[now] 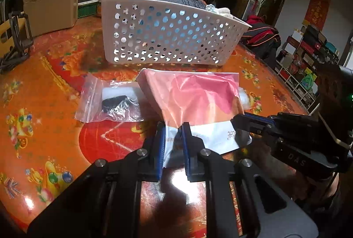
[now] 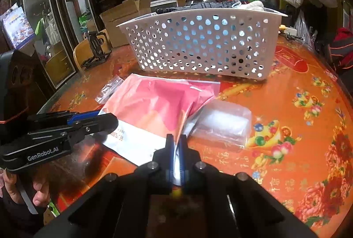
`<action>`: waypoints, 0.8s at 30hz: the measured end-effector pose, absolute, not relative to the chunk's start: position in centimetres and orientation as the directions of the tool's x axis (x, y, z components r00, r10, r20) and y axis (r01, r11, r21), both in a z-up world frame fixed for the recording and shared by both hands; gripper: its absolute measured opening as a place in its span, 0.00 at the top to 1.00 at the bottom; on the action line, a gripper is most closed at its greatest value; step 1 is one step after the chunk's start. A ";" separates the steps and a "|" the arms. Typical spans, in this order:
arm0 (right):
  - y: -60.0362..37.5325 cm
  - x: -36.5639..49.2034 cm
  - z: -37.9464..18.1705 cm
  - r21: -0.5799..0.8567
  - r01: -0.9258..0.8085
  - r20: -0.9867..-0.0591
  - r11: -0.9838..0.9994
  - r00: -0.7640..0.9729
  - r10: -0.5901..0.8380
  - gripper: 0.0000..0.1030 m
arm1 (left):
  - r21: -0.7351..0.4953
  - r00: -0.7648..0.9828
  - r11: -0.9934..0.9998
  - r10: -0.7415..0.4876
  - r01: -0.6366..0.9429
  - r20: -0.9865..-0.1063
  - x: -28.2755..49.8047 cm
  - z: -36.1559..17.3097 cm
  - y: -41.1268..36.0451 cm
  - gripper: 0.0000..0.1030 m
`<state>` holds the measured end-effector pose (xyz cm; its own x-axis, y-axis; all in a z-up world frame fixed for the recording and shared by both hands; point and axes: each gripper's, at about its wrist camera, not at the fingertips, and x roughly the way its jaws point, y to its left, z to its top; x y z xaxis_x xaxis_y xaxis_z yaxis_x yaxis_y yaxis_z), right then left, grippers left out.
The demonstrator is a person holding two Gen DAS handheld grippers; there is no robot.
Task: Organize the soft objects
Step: 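Close both tools on the edge of the pink-white mailer bag, then lift the mailer bag with both tools, lower it into the basket and open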
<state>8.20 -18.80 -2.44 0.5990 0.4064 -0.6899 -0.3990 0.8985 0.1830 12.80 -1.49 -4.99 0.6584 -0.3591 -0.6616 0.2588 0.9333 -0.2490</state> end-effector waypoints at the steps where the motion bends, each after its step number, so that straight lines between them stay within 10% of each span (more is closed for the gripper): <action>1: -18.9 8.1 -2.3 0.183 -0.398 -0.684 0.899 0.605 0.407 0.97 | -0.255 0.660 0.930 -0.368 0.265 -0.655 12.7 -4.9 -1.4 0.88; 24: -19.6 4.2 4.3 0.100 -0.416 -0.541 0.904 0.740 0.401 0.98 | -0.214 0.781 0.913 -0.408 0.347 -0.473 7.3 2.0 -1.5 0.88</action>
<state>4.24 -19.64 4.31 0.7395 0.4009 -0.5407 -0.4164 0.9036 0.1003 7.31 -1.49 1.96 0.7812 -0.4080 -0.4726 0.3475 0.9130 -0.2138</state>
